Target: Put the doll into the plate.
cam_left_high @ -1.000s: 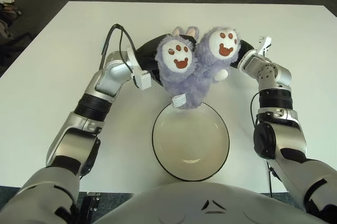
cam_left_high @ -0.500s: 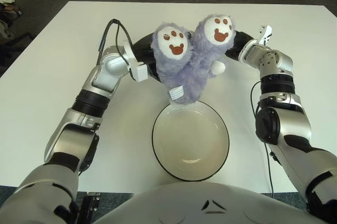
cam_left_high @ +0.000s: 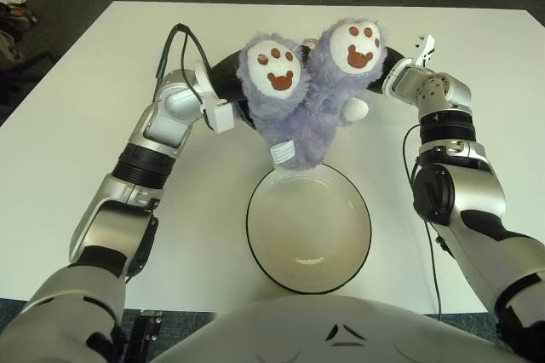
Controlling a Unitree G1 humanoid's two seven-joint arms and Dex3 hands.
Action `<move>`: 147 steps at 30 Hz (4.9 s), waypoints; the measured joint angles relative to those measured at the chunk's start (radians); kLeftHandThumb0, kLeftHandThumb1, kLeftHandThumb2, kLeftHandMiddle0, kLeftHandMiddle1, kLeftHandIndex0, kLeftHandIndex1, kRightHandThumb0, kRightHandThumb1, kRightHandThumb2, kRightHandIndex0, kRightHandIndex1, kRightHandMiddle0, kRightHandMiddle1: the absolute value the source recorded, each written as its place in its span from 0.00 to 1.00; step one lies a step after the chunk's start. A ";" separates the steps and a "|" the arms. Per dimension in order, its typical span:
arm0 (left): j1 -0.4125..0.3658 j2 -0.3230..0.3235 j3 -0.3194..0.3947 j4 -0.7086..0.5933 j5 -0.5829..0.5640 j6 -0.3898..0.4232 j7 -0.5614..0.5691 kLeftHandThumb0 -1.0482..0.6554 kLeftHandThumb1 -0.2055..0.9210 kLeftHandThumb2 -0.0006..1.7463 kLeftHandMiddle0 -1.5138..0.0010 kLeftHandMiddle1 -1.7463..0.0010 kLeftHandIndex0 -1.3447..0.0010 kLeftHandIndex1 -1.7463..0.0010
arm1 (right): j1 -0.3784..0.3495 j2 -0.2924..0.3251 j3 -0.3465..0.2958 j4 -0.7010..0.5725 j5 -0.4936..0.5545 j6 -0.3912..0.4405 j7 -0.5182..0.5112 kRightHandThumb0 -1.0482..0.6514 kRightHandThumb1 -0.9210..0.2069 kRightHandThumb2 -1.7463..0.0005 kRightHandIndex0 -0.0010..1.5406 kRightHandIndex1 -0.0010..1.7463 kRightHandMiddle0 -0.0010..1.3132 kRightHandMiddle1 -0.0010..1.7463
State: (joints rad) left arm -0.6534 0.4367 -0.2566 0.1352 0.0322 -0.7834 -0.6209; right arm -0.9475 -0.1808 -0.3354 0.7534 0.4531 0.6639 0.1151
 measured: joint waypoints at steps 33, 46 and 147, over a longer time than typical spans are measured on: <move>0.026 -0.018 -0.037 0.005 -0.125 -0.032 -0.166 0.61 0.20 0.93 0.42 0.07 0.55 0.00 | -0.012 0.007 -0.033 0.070 -0.009 -0.071 -0.092 0.62 0.76 0.19 0.06 0.64 0.03 0.77; 0.071 -0.020 -0.035 -0.078 -0.125 0.107 -0.178 0.61 0.18 0.94 0.41 0.07 0.53 0.00 | -0.033 -0.006 -0.033 0.148 -0.009 -0.103 -0.056 0.62 0.76 0.18 0.11 0.65 0.04 0.78; -0.191 0.128 -0.120 0.212 -0.152 -0.371 -0.171 0.83 0.46 0.73 0.60 0.01 0.93 0.08 | -0.149 -0.016 -0.007 0.354 -0.116 -0.269 0.001 0.59 0.75 0.21 0.09 0.68 0.04 0.82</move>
State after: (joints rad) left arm -0.8439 0.5645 -0.3769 0.3468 -0.1199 -1.1539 -0.7916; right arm -1.0966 -0.1968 -0.3425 1.1077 0.3370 0.3947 0.1164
